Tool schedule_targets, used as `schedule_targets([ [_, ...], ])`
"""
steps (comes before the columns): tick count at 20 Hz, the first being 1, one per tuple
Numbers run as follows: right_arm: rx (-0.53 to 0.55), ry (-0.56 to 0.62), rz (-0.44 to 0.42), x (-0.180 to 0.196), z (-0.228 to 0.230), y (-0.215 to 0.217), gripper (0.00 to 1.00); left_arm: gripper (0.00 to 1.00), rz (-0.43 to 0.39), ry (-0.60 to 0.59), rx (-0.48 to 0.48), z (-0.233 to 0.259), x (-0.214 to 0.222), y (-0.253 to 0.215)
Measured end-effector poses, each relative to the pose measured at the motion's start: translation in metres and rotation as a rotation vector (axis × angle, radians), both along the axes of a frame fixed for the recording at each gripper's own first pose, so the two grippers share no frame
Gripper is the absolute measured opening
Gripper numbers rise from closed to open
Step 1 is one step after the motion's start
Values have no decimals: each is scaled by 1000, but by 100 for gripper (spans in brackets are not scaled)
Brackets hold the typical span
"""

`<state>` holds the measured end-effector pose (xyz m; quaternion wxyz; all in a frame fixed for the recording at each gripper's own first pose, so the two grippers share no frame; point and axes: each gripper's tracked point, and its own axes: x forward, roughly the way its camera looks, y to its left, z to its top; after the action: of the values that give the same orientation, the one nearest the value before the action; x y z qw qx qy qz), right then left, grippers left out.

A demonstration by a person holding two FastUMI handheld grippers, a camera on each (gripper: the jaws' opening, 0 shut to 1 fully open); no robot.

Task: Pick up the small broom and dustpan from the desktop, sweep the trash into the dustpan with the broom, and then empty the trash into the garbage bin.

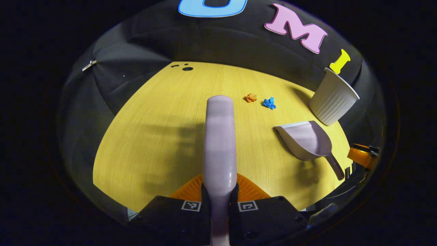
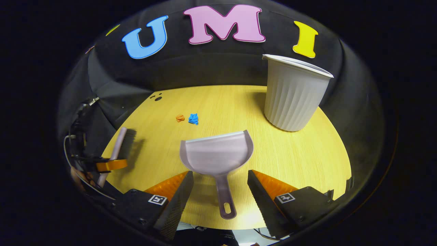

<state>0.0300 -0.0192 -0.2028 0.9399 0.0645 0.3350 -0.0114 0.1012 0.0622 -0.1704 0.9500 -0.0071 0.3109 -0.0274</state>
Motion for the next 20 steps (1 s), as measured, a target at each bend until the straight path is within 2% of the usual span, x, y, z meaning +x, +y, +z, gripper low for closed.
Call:
schedule_targets([
  [2,4,35,15,-2,-9,10,99,25,11,7,33,0,-26,9],
  [7,2,150,23,-7,-48,25,99,24,13,11,19,-8,-69,12],
  [12,-54,231,15,5,-86,12,99,24,46,34,-23,-16,-87,14],
  [16,-29,306,2,14,-109,9,98,25,75,36,-17,-12,-89,20],
  [17,-24,320,2,16,-114,9,96,25,80,33,-19,-11,-89,20],
  [20,-22,350,10,23,-122,12,75,25,102,19,-22,-9,-89,24],
])
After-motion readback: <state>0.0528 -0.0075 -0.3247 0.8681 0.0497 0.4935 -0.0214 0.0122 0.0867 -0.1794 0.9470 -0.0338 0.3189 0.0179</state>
